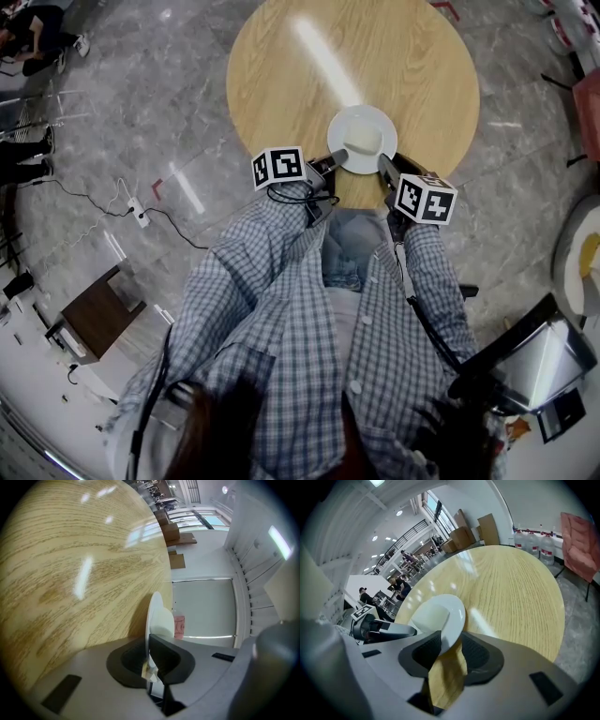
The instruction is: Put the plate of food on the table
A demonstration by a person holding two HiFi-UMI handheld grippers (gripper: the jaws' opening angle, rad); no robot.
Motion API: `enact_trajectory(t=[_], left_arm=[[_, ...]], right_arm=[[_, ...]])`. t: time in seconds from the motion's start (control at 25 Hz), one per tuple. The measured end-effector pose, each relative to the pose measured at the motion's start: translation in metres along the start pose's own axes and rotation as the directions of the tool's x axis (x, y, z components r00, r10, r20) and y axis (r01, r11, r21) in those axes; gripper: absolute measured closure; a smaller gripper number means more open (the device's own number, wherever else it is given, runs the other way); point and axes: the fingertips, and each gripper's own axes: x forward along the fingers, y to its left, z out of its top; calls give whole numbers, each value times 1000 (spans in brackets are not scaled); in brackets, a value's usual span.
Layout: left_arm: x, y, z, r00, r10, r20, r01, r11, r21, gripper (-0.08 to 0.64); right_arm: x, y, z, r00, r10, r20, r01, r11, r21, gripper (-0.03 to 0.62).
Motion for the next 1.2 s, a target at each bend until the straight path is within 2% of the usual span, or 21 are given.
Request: enact_trajectory(t=[0.16, 0.24, 0.28, 0.36, 0.48, 0.56, 0.68, 0.8, 0.84, 0.92, 1.0, 1.08, 1.2], left_arm=[[-1, 1, 0, 1000, 7, -6, -7, 1000, 10, 541], [-1, 0, -1, 1000, 8, -8, -8, 1000, 11, 541], [-2, -1, -1, 1000, 8, -8, -8, 1000, 11, 541], [-1, 0, 0, 1000, 9, -9, -9, 1000, 10, 541], [1, 2, 3, 1000, 8, -9, -8, 1000, 4, 541], [1, 2, 4, 1000, 6, -10, -6, 1000, 0, 541], [2, 0, 3, 1000, -1, -12, 1, 1000, -8, 541], [1, -2, 0, 1000, -12, -15, 12, 1000, -14, 541], [1, -3, -1, 1000, -14, -16, 14, 1000, -14, 541], [1, -3, -2, 1000, -16, -18, 15, 1000, -10, 541], [2, -3, -1, 1000, -17, -17, 17, 1000, -9, 541], [3, -2, 0, 1000, -19, -13, 19, 1000, -13, 541], [3, -2, 0, 1000, -18, -14, 18, 1000, -12, 541]], right_arm=[[-8, -8, 9, 998, -52, 39, 54, 996, -74, 473], [-15, -7, 15, 996, -68, 57, 77, 983, -167, 474], [-17, -4, 18, 995, -76, 61, 88, 967, -240, 473], [-20, 12, 18, 995, -80, 57, 96, 904, -416, 474], [-19, 41, 2, 998, -67, 18, 63, 762, -645, 474], [-17, 55, -13, 997, -76, -6, 44, 643, -765, 474], [-16, 68, -32, 993, -117, -13, 39, 429, -903, 474], [-14, 76, -43, 987, -159, 20, 51, 196, -979, 474], [-12, 77, -45, 984, -174, 36, 59, 127, -990, 474], [-8, 76, -49, 977, -205, 56, 60, 15, -998, 474], [-2, 72, -54, 970, -235, 55, 40, -67, -997, 474], [2, 68, -55, 963, -262, 67, 34, -126, -991, 474], [6, 66, -52, 953, -283, 106, 62, -160, -985, 478]])
